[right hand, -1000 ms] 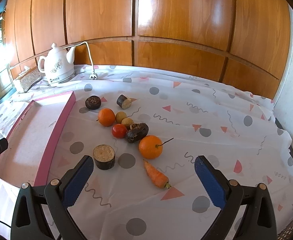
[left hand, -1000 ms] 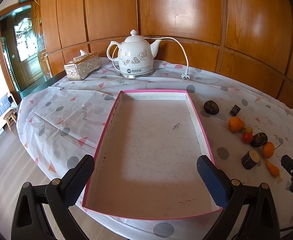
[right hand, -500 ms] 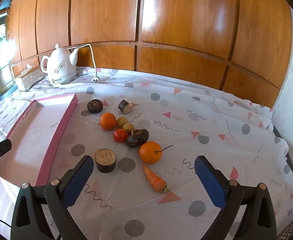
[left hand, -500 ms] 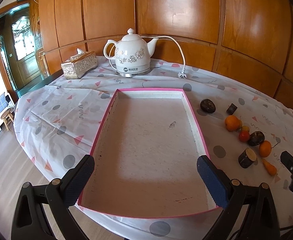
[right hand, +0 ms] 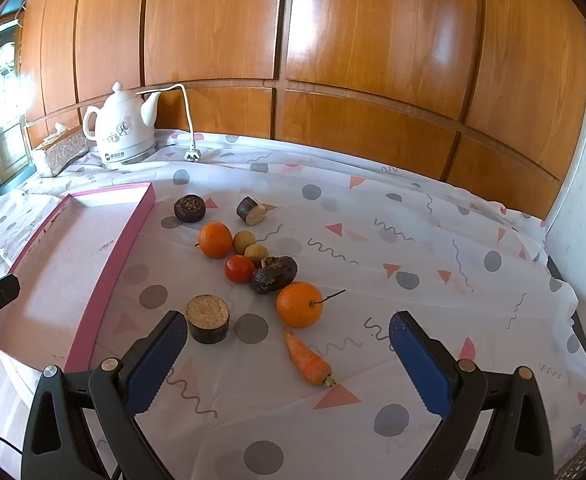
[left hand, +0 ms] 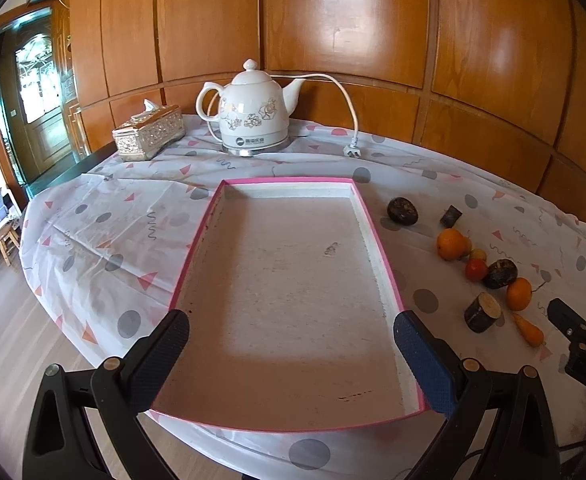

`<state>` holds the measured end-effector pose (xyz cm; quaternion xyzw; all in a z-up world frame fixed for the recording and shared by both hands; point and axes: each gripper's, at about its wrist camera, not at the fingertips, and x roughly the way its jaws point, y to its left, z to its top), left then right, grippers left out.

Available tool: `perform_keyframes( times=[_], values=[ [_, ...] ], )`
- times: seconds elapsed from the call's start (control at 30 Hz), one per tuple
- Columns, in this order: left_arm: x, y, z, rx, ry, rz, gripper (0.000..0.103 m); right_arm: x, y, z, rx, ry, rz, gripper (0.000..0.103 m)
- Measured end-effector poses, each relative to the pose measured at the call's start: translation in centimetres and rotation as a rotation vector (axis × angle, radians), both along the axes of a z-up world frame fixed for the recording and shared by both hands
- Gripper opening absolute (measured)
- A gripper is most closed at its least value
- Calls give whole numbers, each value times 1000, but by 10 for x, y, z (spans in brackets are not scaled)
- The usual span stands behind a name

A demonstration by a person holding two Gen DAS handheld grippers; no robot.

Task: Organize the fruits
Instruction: 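Move the left tool toward the cut round slice beside the tray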

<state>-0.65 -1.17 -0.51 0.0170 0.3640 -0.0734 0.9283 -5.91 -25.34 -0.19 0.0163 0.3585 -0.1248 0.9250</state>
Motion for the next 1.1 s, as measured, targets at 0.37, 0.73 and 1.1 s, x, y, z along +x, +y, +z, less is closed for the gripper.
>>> perform_keyframes(
  times=[0.37,0.73,1.1],
  values=[
    [-1,-7,-2,-77,38,-74,103,3,-51,-2,14,53,-38,103],
    [1,-26,-3,7,32,-132,103,4,-155,15,1,179,-199,103],
    [10,-59,0,65,29,-252,103,3,-242,-10,122,279,-360,100]
  ],
)
